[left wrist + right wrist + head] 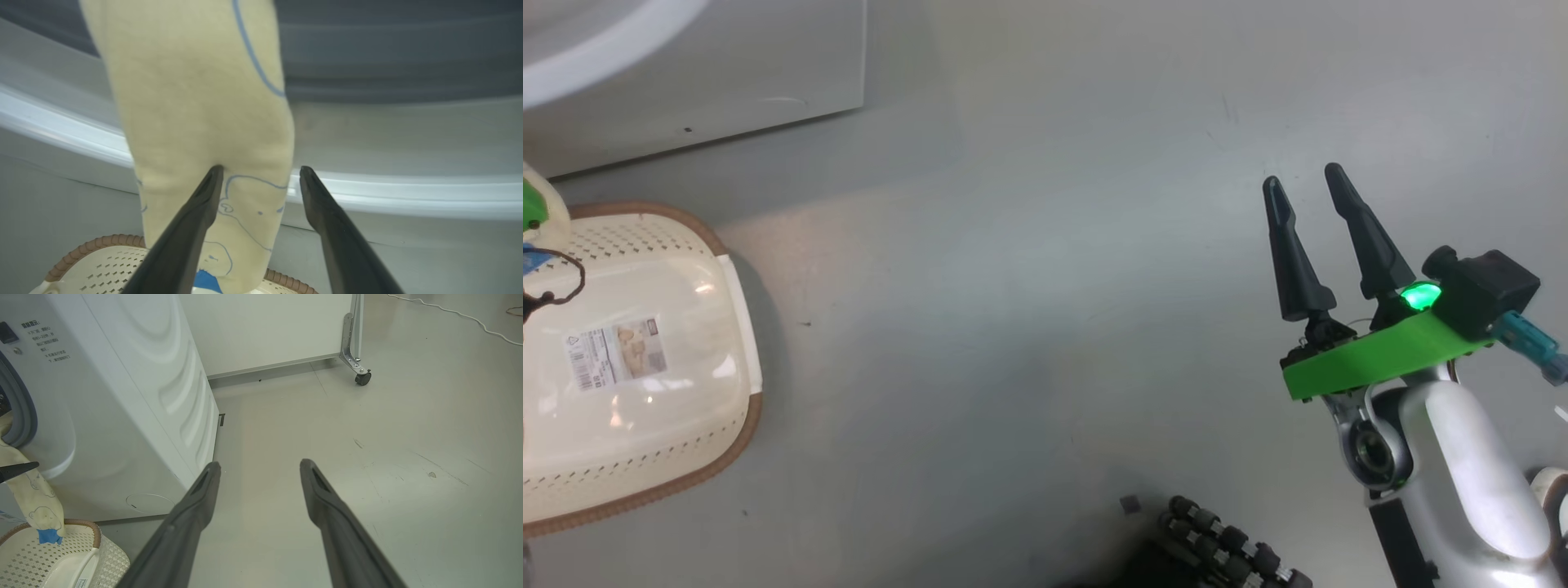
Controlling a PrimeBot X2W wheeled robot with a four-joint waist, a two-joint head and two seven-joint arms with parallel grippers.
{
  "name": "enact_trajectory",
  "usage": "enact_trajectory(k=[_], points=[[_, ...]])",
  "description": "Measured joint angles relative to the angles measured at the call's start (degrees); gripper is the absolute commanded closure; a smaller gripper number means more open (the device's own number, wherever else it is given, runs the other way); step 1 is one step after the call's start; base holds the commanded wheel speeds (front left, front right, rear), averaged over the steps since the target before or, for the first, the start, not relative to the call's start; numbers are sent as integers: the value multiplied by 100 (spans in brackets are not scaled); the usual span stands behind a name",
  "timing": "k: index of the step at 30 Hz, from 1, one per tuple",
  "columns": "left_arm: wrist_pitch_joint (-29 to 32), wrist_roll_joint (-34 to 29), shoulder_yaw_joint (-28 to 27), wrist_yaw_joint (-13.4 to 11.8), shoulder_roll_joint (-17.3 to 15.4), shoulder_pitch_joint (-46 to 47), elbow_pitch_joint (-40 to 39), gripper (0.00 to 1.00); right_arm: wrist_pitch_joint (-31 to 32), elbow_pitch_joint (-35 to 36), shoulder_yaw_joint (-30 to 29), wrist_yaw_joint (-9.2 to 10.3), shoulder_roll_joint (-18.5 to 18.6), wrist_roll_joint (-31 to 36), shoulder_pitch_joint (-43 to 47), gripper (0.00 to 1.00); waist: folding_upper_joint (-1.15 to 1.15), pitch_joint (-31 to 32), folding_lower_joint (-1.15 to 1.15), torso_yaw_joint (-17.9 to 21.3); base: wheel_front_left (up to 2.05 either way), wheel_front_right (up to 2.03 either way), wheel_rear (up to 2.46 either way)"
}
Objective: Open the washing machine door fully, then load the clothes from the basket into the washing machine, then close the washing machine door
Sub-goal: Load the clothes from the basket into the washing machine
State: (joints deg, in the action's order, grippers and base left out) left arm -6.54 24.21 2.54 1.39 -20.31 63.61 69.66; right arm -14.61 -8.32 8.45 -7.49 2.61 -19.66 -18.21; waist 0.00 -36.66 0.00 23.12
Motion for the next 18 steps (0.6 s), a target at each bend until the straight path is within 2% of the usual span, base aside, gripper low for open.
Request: enact_trajectory(k=[5, 6, 7, 18], points=[[-3, 0, 1, 1, -35, 153, 118, 1, 0, 0, 25, 0, 0, 0, -5, 0, 0, -48, 0, 3, 0, 0, 0], [-8, 0, 2, 3, -44, 193, 147, 54, 0, 0, 31, 0, 0, 0, -8, 0, 0, -54, 0, 1, 0, 0, 0], [-13, 0, 5, 11, -54, 224, 169, 100, 0, 0, 34, 0, 0, 1, -12, 0, 0, -57, 0, -1, 0, 0, 0], [-398, 68, 38, 278, -71, 250, 326, 100, 0, -45, 73, 0, 0, 10, -18, 0, 0, 121, 0, -108, 0, 0, 0]])
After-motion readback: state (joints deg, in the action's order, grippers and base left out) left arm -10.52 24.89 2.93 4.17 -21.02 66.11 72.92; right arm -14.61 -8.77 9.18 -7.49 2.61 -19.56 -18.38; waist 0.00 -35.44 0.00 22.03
